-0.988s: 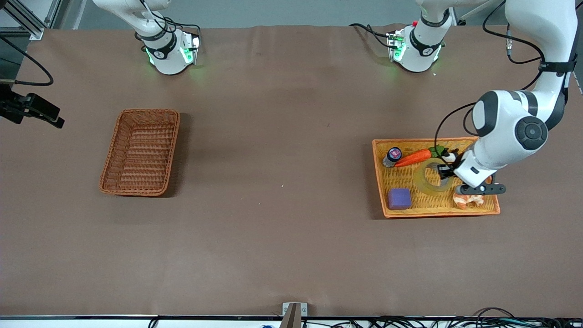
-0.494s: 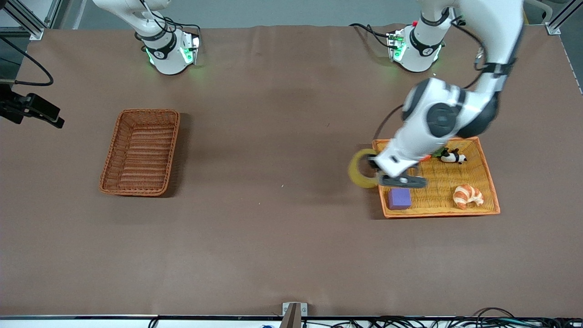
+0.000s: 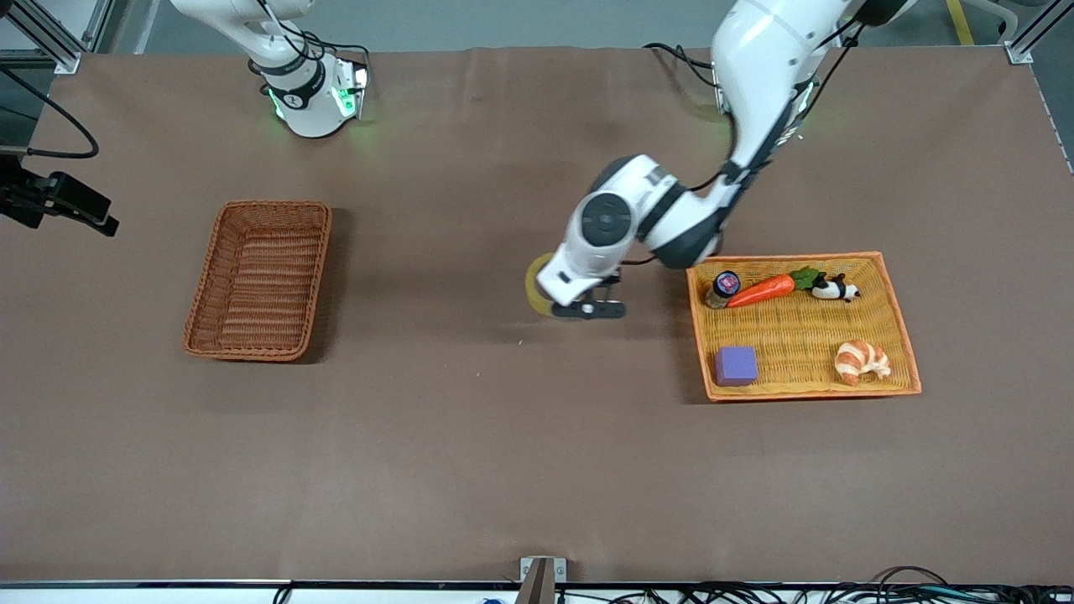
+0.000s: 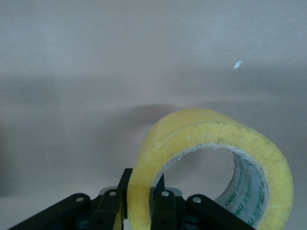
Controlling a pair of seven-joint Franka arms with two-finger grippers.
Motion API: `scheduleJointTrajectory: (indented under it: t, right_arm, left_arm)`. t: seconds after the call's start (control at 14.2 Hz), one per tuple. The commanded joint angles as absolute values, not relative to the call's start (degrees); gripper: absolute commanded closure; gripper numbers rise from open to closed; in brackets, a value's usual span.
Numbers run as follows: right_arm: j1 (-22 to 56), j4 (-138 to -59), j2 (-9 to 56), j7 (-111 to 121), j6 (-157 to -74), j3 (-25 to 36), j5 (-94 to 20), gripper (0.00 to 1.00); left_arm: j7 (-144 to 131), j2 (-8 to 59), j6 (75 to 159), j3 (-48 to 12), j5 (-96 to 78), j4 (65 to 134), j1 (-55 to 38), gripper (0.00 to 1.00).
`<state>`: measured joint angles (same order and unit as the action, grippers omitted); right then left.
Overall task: Move tape to another basket
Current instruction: 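Grasp the tape roll rim with the left gripper and lift it, then set the tape on the table midway while the right gripper reaches toward it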
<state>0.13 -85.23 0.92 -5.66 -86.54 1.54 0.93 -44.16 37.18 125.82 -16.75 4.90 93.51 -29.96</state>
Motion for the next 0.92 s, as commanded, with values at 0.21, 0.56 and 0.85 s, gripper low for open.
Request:
scheduleJointTrajectory:
  t: [0.21,0.56,0.85]
  right_arm:
    - [-0.26,-85.34,0.88,-5.01,-86.66,1.41,-0.18,0.0]
    - [-0.18,-85.34,1.05,-5.01,-86.75,1.32,-0.18,0.0]
    - [0.09,-85.34,1.05,-5.1,-86.84,1.32,-0.18,0.0]
  left_arm:
    - [-53.16,41.29,122.43,-16.61,9.49,83.87,-35.77,1.0]
    - [-53.35,52.37,125.14,-16.08,9.58,71.37,-41.57,0.95]
    - [-51.51,55.02,129.99,-15.47,9.67,70.84,-42.28,0.73]
